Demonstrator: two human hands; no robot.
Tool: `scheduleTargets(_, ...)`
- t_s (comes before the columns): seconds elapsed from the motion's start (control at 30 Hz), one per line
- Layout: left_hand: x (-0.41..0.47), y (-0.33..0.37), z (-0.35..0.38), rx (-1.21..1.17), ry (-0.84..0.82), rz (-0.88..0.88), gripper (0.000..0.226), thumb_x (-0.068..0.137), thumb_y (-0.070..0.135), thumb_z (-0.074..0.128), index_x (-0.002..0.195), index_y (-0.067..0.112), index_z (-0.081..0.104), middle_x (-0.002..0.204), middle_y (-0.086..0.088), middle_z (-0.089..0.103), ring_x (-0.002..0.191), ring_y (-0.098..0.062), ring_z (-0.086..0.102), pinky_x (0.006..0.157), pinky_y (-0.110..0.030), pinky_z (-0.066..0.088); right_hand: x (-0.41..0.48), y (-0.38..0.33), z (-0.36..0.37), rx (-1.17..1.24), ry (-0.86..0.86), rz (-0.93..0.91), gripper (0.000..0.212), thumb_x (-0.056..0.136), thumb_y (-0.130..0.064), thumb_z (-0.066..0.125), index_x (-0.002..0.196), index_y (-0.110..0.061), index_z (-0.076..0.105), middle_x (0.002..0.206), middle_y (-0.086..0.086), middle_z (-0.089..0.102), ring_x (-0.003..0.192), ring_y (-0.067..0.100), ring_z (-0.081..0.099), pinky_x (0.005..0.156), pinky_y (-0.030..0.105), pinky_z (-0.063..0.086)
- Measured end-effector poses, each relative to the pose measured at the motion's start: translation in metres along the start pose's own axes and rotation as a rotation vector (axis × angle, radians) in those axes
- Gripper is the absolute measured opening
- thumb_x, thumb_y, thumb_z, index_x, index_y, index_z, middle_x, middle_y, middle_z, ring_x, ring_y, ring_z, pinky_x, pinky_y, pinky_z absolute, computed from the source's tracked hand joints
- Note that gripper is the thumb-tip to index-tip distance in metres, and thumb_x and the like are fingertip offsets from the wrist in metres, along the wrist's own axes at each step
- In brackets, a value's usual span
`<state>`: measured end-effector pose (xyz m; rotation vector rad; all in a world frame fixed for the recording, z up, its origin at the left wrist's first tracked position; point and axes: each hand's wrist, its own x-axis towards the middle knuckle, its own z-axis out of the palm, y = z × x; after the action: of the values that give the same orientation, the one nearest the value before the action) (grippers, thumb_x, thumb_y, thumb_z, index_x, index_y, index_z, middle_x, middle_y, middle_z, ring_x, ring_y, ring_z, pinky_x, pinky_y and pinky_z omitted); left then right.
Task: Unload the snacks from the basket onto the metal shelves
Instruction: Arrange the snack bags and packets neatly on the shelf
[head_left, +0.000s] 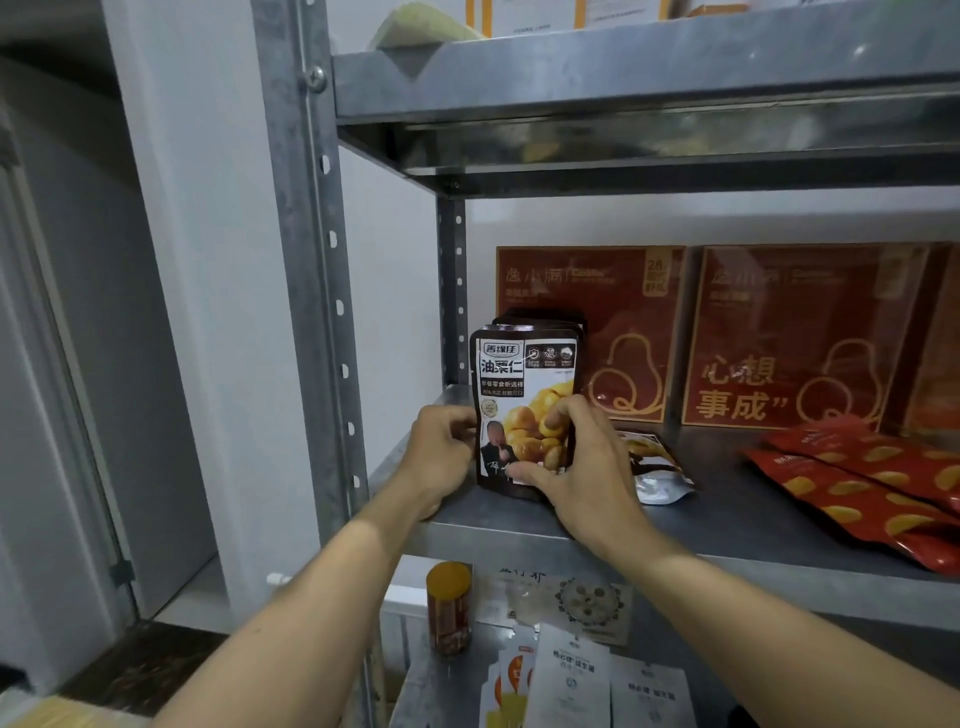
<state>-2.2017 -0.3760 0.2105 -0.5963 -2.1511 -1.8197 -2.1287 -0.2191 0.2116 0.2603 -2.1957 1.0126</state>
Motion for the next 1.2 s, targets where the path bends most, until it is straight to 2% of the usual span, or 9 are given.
scheduleTargets(0.23,-0.004,0.004,-0.001,-0.048,0.043,-0.009,0.042,0.082,-0.024,0.054,0.089,0.012,0.075,0.089,-0.001,0.074,0.082,-0.013,0.071,0.07,-0.028,0.059,-0.007,-0.005,-0.002,-0.067,0.024,-0.009,0.047,0.066,-0.033,0.088,0.089,-0.023,0.048,0.095,-0.004,0.049,0.08,0.013,0.048,0.071,0.033,0.045)
scheduleTargets(0.4,-0.012,0.013,-0.003,-0.05,0.145,-0.031,0.045,0.08,-0.027,0.049,0.085,0.012,0.072,0.088,-0.003,0.071,0.083,-0.016,0.067,0.069,-0.025,0.058,-0.015,-0.013,-0.018,-0.139,0.009,-0.031,0.047,0.071,-0.045,0.083,0.105,-0.026,0.055,0.116,-0.008,0.045,0.098,0.01,0.05,0.08,0.032,0.048)
scheduleTargets(0.57,-0.027,0.02,-0.014,0.128,0.185,0.017,0.029,0.084,-0.007,0.068,0.101,0.015,0.071,0.105,0.001,0.07,0.092,-0.015,0.064,0.073,-0.017,0.052,-0.009,-0.016,-0.05,-0.269,0.058,-0.023,0.039,0.086,-0.046,0.069,0.118,-0.028,0.055,0.123,-0.007,0.05,0.109,0.015,0.051,0.078,0.028,0.037)
scheduleTargets(0.67,-0.039,0.024,-0.022,0.271,0.156,0.04,0.03,0.089,0.005,0.067,0.115,0.018,0.067,0.117,0.007,0.064,0.102,-0.013,0.061,0.082,-0.02,0.05,0.0,-0.008,-0.068,-0.382,0.073,0.089,0.039,0.094,-0.041,0.058,0.128,-0.027,0.05,0.128,0.005,0.053,0.117,0.028,0.051,0.087,0.036,0.043)
scheduleTargets(0.8,-0.056,0.028,-0.025,0.395,0.096,-0.038,0.043,0.09,0.016,0.067,0.131,0.028,0.057,0.124,0.006,0.058,0.114,-0.013,0.054,0.097,-0.034,0.048,0.008,0.012,-0.083,-0.41,-0.139,0.412,0.056,0.091,-0.037,0.064,0.14,-0.017,0.044,0.129,0.015,0.058,0.123,0.037,0.051,0.096,0.043,0.046)
scheduleTargets(0.97,-0.077,0.036,-0.025,0.437,0.102,-0.085,0.045,0.092,0.02,0.065,0.132,0.035,0.053,0.122,0.007,0.054,0.112,-0.01,0.05,0.088,-0.027,0.043,0.012,0.018,-0.088,-0.117,-0.202,0.603,0.047,0.081,-0.018,0.079,0.122,-0.01,0.058,0.122,0.013,0.062,0.116,0.033,0.056,0.09,0.032,0.044)
scheduleTargets(1.03,-0.088,0.041,-0.024,0.474,0.102,-0.05,0.044,0.092,0.019,0.064,0.132,0.035,0.055,0.121,0.007,0.054,0.11,-0.007,0.05,0.087,-0.027,0.043,0.014,0.02,-0.093,-0.04,-0.212,0.676,0.03,0.077,-0.01,0.081,0.097,-0.008,0.059,0.104,0.016,0.064,0.098,0.032,0.061,0.079,0.034,0.048)
scheduleTargets(1.1,-0.097,0.048,-0.02,0.509,0.101,-0.028,0.043,0.092,0.018,0.063,0.132,0.034,0.056,0.121,0.009,0.055,0.108,-0.006,0.05,0.087,-0.026,0.043,0.017,0.024,-0.098,0.038,-0.221,0.738,0.027,0.075,0.0,0.079,0.074,-0.008,0.054,0.078,0.015,0.061,0.07,0.026,0.057,0.059,0.03,0.045)
scheduleTargets(1.2,-0.106,0.057,-0.013,0.531,0.103,-0.011,0.042,0.091,0.018,0.063,0.13,0.033,0.057,0.125,0.01,0.057,0.108,-0.006,0.052,0.088,-0.026,0.043,0.015,0.027,-0.103,0.087,-0.191,0.786,0.023,0.074,0.006,0.078,0.073,-0.004,0.057,0.071,0.015,0.059,0.067,0.026,0.056,0.06,0.033,0.045)
